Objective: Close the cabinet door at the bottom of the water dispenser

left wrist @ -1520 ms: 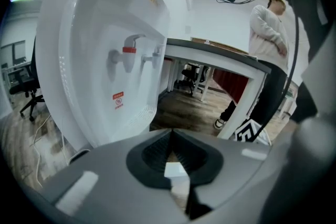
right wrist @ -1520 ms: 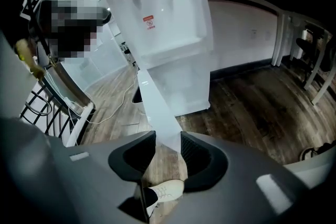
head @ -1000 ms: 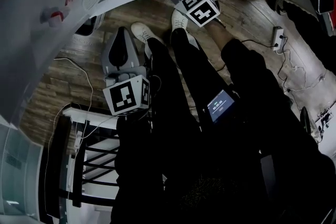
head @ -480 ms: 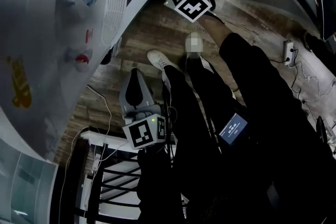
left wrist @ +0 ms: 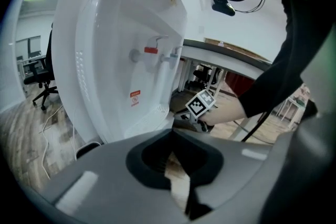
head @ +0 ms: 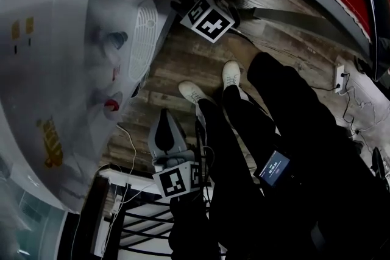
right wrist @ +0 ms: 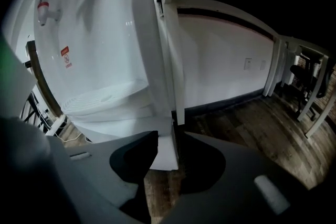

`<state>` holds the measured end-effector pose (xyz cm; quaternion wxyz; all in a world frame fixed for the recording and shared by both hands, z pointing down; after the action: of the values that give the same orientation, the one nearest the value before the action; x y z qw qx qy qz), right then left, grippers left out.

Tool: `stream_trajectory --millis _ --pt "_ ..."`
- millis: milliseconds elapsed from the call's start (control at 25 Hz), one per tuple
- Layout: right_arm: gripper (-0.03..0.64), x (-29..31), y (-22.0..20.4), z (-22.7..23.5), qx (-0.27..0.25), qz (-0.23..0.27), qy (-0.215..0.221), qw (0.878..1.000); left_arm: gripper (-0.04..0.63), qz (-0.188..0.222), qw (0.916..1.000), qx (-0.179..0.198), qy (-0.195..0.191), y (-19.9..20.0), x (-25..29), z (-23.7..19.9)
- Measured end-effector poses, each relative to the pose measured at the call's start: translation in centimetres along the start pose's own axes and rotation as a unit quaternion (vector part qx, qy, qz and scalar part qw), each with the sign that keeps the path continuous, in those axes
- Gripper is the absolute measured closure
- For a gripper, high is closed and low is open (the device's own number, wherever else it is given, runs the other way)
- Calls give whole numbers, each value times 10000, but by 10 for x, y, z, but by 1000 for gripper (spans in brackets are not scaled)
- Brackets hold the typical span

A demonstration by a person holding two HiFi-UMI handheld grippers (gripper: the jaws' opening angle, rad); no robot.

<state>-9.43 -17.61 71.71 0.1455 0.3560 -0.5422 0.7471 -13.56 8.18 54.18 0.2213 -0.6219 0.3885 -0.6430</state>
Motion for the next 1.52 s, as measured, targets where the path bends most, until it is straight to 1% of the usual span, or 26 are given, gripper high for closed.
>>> stream_trajectory --millis 120,240,400,520,560,640,720,800,920,1000,1080,1200,1360,1520 --pt "495 7 8 1 -100 -58 -40 9999 588 -60 10000 -71 5 0 -4 6" --pt "472 11 16 5 -109 -108 -136 9998 588 -70 9999 -63 -52 -1 -3 9" --pt "468 3 25 7 -291 -12 -286 9992 588 -74 10000 -42 -24 -1 -2 6" --pt "476 -12 15 8 -23 28 -343 9994 588 35 10000 -12 -40 4 -3 2" --pt "488 -18 10 7 70 13 -375 9993 588 83 10000 -5 -53 6 -3 0" --pt "491 -33 -1 1 137 -66 -413 9990 588 165 9998 31 -62 12 -3 -2" --pt "492 -47 -13 -10 117 -203 -415 9989 588 265 9996 88 -49 21 -6 -4" --pt "500 -64 -26 -21 203 -325 -428 9983 588 370 9992 144 -67 32 -11 -3" --pt "520 -99 -29 -45 523 -188 -361 9978 588 442 9987 237 -45 50 -24 0" --pt "523 -126 -16 -62 500 -6 -314 9983 588 592 9981 183 16 70 -33 -1" --pt "534 -158 5 -79 379 204 -347 9985 588 828 9965 88 24 93 -44 1" --pt "546 -215 40 -111 196 594 -455 9970 588 1029 9946 115 -83 120 -69 9" --pt "575 -289 97 -147 146 1157 -671 9909 588 1239 9915 313 -227 161 -107 13" --pt "608 -355 160 -170 -191 1740 -818 9812 588 1675 9848 387 -258 221 -146 12"
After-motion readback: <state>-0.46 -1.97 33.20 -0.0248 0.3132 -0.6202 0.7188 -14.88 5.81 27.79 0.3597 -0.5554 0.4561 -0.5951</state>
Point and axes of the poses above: the fingertips, and each gripper's own axes: x forward along the fingers, z to its right, y out of its top, the point moved 2 cm from there along -x, backward along the fingers, and after that the axes turned 7 degrees about y, right-handed, at the moved point
